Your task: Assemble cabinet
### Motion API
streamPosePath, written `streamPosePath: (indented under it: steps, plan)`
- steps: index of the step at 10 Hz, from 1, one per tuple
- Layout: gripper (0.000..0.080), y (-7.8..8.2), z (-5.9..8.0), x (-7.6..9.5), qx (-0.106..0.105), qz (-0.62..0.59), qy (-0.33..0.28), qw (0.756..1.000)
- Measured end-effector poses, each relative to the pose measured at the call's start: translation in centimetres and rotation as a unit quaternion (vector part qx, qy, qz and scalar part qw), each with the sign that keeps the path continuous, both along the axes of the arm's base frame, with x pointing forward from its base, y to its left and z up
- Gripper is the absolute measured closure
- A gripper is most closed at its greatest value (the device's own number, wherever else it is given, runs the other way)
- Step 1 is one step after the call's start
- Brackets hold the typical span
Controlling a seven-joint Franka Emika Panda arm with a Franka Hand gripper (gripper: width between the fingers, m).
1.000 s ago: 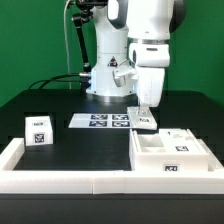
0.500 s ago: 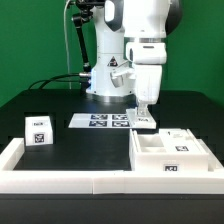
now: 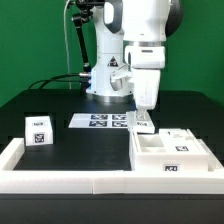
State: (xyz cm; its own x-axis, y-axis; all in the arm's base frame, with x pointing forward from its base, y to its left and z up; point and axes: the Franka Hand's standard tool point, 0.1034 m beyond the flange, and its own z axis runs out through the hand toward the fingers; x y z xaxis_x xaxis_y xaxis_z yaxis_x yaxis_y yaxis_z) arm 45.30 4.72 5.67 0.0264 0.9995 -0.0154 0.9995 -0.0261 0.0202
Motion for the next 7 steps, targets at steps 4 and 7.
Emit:
streamPosePath:
  steps: [4,7]
  plan:
    - [0.0729,0.43,-0.17,0.07,0.001,0.000,0.001,1.000]
    - [0.0729,0.52,-0.24,0.14,0.001,0.000,0.001,1.000]
